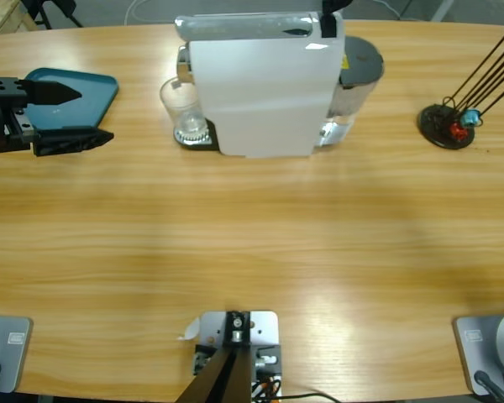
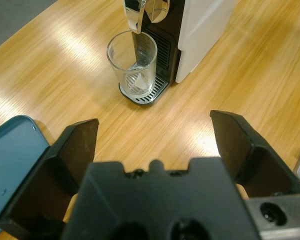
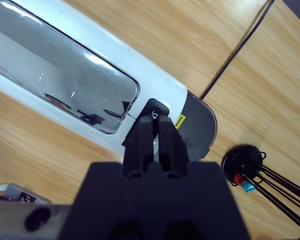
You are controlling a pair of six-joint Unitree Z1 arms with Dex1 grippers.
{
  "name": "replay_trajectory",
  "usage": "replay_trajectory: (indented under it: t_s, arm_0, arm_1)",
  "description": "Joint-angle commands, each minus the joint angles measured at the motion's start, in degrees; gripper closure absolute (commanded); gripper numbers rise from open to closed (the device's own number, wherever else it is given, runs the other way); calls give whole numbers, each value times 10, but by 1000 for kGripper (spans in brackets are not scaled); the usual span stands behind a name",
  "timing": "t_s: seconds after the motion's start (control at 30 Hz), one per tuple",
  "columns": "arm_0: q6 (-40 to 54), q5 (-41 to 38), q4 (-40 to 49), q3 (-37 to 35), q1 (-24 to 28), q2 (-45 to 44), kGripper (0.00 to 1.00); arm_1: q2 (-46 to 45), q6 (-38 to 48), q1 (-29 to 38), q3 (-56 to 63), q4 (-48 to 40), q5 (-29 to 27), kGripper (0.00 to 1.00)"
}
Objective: Pour coffee
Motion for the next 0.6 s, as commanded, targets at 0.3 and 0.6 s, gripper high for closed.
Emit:
replay_trajectory:
  t_s: [0.3, 0.6]
  arm_0:
    - [-5, 8, -5, 22, -2, -7, 32]
    - [-4, 6, -6, 23, -2, -4, 32]
  arm_1:
    - [-57, 106, 17, 16, 26, 38, 0]
    - [-59, 116, 19, 9, 34, 36, 0]
